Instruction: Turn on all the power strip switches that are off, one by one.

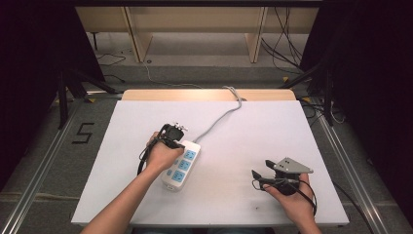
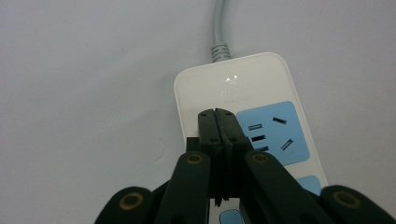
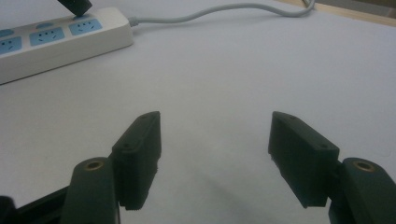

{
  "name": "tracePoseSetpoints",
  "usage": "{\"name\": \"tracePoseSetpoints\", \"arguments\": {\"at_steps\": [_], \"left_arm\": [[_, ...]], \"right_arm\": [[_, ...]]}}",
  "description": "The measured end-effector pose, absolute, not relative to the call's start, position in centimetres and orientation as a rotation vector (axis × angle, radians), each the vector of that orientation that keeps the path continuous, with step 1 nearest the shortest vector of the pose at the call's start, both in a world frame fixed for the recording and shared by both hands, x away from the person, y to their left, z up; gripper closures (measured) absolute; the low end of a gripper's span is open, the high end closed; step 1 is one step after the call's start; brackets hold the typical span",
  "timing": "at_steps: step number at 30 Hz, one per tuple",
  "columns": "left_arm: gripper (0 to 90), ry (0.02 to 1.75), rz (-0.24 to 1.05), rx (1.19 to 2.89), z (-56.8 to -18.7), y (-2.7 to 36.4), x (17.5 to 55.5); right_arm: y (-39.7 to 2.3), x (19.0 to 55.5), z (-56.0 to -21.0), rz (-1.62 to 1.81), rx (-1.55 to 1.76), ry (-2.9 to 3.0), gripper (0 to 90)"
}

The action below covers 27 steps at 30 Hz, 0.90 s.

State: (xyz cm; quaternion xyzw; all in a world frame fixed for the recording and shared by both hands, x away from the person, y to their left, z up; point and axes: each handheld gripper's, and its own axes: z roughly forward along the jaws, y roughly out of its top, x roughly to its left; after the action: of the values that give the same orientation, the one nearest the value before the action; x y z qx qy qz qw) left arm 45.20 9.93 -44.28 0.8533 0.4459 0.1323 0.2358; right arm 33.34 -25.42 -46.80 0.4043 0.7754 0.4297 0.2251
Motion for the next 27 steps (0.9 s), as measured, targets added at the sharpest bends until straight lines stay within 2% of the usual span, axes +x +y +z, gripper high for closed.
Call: {"name": "tracePoseSetpoints", "arguments": {"at_steps": [27], "left_arm": [[89.9,1.207,0.434,2.417,-44.3,8.8,45.1]], "right_arm": [[-25.4,33.2,-46.7,1.192,1.113,2.129,35.6]]}}
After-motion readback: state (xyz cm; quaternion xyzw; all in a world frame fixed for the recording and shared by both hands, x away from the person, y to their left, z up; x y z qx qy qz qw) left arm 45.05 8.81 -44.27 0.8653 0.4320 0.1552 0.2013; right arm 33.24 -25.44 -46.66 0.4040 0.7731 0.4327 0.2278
